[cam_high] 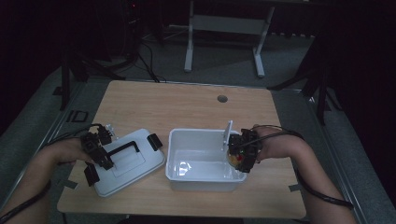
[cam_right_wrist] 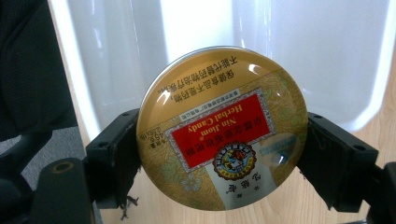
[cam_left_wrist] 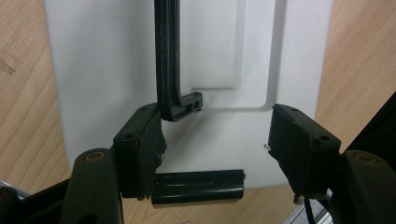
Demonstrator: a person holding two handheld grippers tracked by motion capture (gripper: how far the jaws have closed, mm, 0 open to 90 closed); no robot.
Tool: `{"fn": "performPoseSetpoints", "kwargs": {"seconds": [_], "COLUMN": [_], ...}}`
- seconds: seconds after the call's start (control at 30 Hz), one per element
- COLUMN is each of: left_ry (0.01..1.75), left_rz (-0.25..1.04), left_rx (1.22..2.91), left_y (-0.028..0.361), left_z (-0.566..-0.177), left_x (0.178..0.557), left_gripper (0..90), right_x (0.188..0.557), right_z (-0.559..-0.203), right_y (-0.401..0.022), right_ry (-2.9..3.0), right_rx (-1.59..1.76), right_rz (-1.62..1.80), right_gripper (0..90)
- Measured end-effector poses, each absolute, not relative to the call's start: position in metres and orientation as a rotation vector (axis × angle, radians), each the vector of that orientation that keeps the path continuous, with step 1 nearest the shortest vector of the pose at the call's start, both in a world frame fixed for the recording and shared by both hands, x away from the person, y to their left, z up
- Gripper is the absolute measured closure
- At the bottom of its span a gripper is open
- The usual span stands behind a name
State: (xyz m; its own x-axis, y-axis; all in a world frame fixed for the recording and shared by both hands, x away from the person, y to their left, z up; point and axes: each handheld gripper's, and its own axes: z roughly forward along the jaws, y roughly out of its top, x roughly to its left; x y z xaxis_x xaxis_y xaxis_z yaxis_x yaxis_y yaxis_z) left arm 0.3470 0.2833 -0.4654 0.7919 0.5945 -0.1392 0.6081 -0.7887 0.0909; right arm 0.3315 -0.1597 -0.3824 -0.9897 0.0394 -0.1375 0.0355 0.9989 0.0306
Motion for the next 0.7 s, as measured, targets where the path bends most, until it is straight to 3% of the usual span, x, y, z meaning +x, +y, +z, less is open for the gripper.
{"fn": "performPoseSetpoints", "kwargs": {"seconds": [0.7], "left_ry": [0.957], "left_rz": [-0.161], "left_rx": [2.856], "left_y": [0.284], "left_z": [-0.468], "left_x": [0.347], "left_gripper": [35.2], "right_x": [0.335], "right_z": [-0.423], "right_y": [-0.133], "right_ry": [3.034], "right_rx": [-0.023], "right_rz": [0.043], "right_gripper": [20.1]}}
